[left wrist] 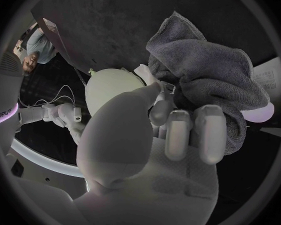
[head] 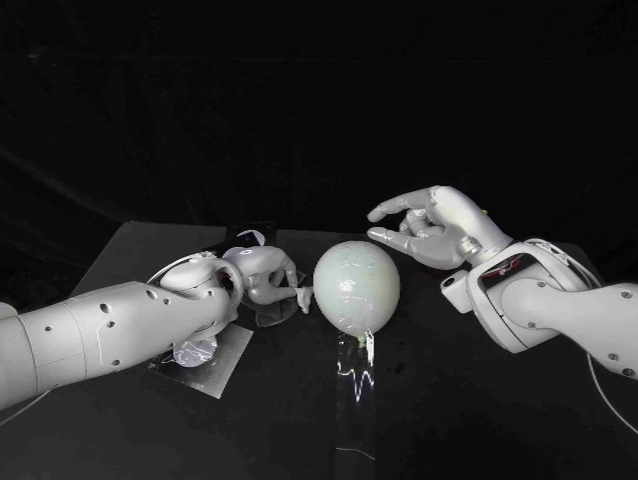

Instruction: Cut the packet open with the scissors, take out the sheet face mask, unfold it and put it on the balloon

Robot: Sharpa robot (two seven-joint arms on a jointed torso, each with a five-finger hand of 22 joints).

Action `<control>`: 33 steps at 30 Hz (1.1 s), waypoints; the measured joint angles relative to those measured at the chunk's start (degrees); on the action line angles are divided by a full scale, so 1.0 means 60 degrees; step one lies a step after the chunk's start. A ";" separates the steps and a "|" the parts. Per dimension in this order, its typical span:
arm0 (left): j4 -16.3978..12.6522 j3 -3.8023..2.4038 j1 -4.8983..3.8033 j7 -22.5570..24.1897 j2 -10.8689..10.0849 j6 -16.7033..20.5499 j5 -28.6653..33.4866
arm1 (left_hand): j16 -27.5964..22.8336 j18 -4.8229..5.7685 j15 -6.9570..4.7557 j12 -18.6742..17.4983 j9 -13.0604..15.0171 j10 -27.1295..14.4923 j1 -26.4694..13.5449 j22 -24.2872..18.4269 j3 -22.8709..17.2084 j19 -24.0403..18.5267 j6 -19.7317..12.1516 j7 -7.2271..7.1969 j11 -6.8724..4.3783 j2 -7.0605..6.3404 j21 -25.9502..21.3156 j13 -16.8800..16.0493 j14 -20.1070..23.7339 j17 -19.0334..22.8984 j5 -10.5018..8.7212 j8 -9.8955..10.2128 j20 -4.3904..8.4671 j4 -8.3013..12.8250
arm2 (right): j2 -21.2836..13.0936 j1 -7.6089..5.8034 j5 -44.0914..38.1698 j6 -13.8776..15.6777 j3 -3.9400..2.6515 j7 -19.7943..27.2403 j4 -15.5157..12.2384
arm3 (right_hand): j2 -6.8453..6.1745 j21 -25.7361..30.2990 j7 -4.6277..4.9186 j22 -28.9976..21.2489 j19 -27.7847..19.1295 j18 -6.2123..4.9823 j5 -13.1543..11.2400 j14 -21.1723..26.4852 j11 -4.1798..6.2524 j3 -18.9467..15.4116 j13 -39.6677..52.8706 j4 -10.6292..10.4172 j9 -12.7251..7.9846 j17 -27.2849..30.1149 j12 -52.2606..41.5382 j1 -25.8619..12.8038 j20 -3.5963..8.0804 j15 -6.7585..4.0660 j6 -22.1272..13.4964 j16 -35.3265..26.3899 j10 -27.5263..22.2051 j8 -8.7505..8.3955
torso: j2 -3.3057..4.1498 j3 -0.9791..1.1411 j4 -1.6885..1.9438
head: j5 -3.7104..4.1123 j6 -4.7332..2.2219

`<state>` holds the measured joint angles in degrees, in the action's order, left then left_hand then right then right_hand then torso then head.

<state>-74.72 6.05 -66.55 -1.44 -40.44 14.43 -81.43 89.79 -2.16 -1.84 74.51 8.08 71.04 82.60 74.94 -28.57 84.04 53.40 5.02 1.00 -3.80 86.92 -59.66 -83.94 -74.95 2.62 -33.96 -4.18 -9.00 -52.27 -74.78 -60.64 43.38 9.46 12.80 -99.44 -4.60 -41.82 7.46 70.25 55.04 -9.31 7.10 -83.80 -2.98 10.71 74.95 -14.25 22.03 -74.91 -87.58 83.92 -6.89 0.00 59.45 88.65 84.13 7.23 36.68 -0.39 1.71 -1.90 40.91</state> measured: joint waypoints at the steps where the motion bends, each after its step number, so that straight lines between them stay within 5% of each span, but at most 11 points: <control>1: -0.0024 -0.0019 0.0000 0.0028 -0.0024 0.0018 0.0066 | 0.0000 0.0000 0.0000 0.0000 0.0000 0.0000 -0.0055 0.0001 -0.0062 0.0000 -0.0035 -0.0034 0.0000 -0.0056 0.0000 0.0022 0.0000 0.0000 0.0000 -0.0101 0.0000 0.0006 | 0.0000 0.0000 0.0001 -0.0001 0.0000 0.0000 0.0004 | 0.0000 0.0000 0.0000 0.0000 0.0000 0.0000 0.0000 0.0000 0.0000 0.0000 -0.0001 0.0000 0.0000 -0.0001 0.0000 0.0000 0.0000 0.0000 0.0000 0.0000 0.0000 0.0000 | -0.0001 0.0000 0.0000 | -0.0003 -0.0008; 7: -0.0246 -0.0282 -0.0013 0.0178 -0.0241 0.0114 0.0687 | -0.0001 0.0000 0.0001 -0.0001 0.0000 0.0000 -0.0087 0.0002 -0.0144 0.0000 -0.0072 -0.0035 0.0001 -0.0088 0.0000 0.0049 0.0000 0.0000 0.0000 -0.0215 -0.0001 0.0011 | 0.0022 0.0008 0.0006 -0.0022 0.0002 -0.0029 0.0066 | 0.0000 0.0000 -0.0001 0.0000 0.0000 0.0003 0.0000 0.0000 0.0000 0.0000 -0.0005 0.0000 -0.0001 -0.0007 0.0001 0.0000 0.0000 0.0000 0.0000 -0.0002 0.0000 0.0000 | -0.0008 0.0003 0.0005 | -0.0016 -0.0077; 10: -0.0362 -0.0387 -0.0138 0.0202 -0.0377 0.0111 0.1027 | -0.0001 -0.0001 0.0001 -0.0047 0.0000 0.0000 -0.0088 0.0002 -0.0198 -0.0034 -0.0073 -0.0036 0.0001 -0.0089 -0.0010 0.0064 0.0000 0.0000 0.0000 -0.0215 0.0033 0.0013 | 0.0047 0.0012 0.0006 -0.0055 0.0002 -0.0074 0.0131 | 0.0000 0.0000 -0.0001 -0.0009 0.0000 0.0003 0.0000 0.0000 0.0001 0.0000 -0.0007 0.0000 -0.0001 -0.0007 0.0001 0.0000 0.0000 0.0000 0.0001 -0.0004 -0.0001 0.0000 | -0.0014 0.0003 0.0007 | -0.0024 -0.0120; 16: -0.0615 -0.0502 -0.0825 0.0192 -0.0626 -0.0100 0.1535 | -0.0002 -0.0002 0.0002 -0.0049 0.0000 -0.0032 -0.0113 0.0001 -0.0250 -0.0035 -0.0103 -0.0035 -0.0030 -0.0114 -0.0045 0.0079 0.0001 0.0000 0.0000 -0.0253 0.0032 0.0039 | 0.0128 0.0015 -0.0022 -0.0154 0.0002 -0.0211 0.0279 | 0.0000 0.0046 -0.0001 -0.0023 0.0000 0.0006 0.0000 0.0000 0.0001 0.0000 -0.0006 0.0000 -0.0002 -0.0007 0.0001 0.0000 0.0000 0.0000 0.0001 -0.0022 -0.0001 -0.0036 | -0.0024 0.0008 0.0007 | -0.0072 -0.0251; 24: -0.0906 -0.0539 -0.1974 0.0055 -0.0795 -0.1135 0.1821 | -0.0020 -0.0002 0.0003 -0.0049 0.0000 -0.0033 -0.0206 -0.0001 -0.0356 -0.0070 -0.0139 -0.0068 -0.0030 -0.0208 -0.0084 0.0077 0.0001 0.0000 -0.0001 -0.0398 0.0066 0.0091 | 0.0509 0.0018 -0.0362 -0.0545 0.0002 -0.0689 0.0607 | 0.0000 0.0297 0.0029 -0.0107 -0.0106 0.0009 0.0035 0.0001 -0.0033 0.0089 0.0001 0.0041 -0.0023 -0.0006 0.0111 0.0000 0.0001 0.0001 -0.0029 -0.0039 -0.0035 -0.0074 | -0.0053 0.0032 -0.0001 | -0.0146 -0.0481; 28: -0.1006 -0.0536 -0.2408 0.0021 -0.0737 -0.1511 0.1916 | -0.0027 -0.0002 0.0003 -0.0049 0.0000 -0.0034 -0.0212 -0.0002 -0.0357 -0.0070 -0.0139 -0.0068 -0.0029 -0.0215 -0.0084 0.0077 0.0001 0.0000 -0.0001 -0.0400 0.0066 0.0092 | 0.0771 -0.0008 -0.0740 -0.0745 0.0002 -0.0988 0.0791 | -0.0063 0.0342 0.0031 -0.0113 -0.0174 0.0011 0.0035 0.0001 -0.0033 0.0118 0.0001 0.0069 -0.0033 0.0001 0.0160 0.0063 0.0002 0.0001 -0.0031 -0.0041 -0.0036 -0.0074 | -0.0076 0.0050 -0.0009 | -0.0176 -0.0616; 33: -0.1033 -0.0549 -0.2646 0.0019 -0.0504 -0.1752 0.2040 | -0.0028 -0.0002 -0.0030 -0.0050 0.0000 -0.0034 -0.0237 -0.0004 -0.0395 -0.0070 -0.0141 -0.0067 -0.0029 -0.0240 -0.0084 0.0072 -0.0033 0.0000 -0.0001 -0.0423 0.0066 0.0077 | 0.1145 -0.0111 -0.1312 -0.0972 0.0002 -0.1282 0.1014 | -0.0150 0.0460 0.0075 -0.0119 -0.0231 0.0013 0.0035 -0.0032 -0.0040 0.0229 -0.0001 0.0180 -0.0071 0.0001 0.0326 0.0150 -0.0035 0.0036 -0.0076 -0.0114 -0.0029 -0.0165 | -0.0088 0.0051 -0.0018 | -0.0139 -0.0807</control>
<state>-80.92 2.76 -82.42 -1.32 -43.46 3.92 -69.19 89.62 -2.17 -2.02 74.21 8.08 70.84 81.18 74.92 -30.94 83.62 52.55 4.62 0.83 -5.23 86.42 -59.23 -84.15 -74.94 2.62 -36.50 -3.79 -8.53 -45.40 -75.45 -68.52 37.55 9.47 5.11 -93.36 -5.51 -39.05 7.91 69.54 53.65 -9.23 7.31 -84.00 -3.22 12.08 74.94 -13.17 21.60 -74.90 -85.63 84.82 -7.10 0.22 58.99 87.97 83.96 6.24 36.16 -0.08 1.60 -2.74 36.07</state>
